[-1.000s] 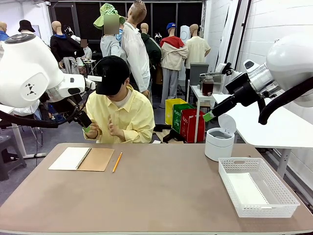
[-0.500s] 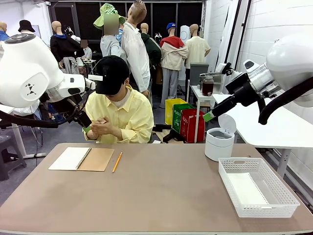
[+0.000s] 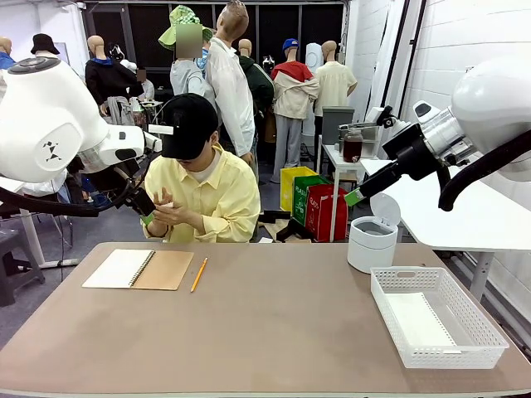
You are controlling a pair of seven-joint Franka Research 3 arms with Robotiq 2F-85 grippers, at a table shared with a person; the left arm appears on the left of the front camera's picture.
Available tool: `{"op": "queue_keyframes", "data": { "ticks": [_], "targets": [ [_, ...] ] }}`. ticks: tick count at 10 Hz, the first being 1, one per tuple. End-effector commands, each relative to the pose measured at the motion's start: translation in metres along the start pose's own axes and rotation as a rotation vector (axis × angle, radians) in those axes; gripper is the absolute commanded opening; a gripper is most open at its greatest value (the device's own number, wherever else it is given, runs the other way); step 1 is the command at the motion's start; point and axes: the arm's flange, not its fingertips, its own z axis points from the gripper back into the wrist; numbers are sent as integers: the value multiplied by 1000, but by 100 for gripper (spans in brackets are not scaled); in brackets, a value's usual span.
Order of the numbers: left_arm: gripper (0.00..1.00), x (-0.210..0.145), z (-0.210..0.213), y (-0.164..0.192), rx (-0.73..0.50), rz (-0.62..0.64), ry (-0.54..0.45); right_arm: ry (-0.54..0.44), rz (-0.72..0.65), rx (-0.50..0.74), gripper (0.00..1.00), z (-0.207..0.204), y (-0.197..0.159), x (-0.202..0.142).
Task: Sort the paper based on its condition.
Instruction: If a person hands you a paper, place it in the Organizing basket , and if it's crumpled, put it in the Trash can.
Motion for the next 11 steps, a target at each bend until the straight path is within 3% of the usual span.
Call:
{"op": "queue_keyframes", "data": {
  "ticks": [1, 11],
  "targets": [
    [100, 0, 0, 1, -1, -2, -6, 0, -2, 7, 100, 0, 0, 0],
    [100, 0, 0, 1, -1, -2, -6, 0, -2, 7, 100, 0, 0, 0]
  ]
}}
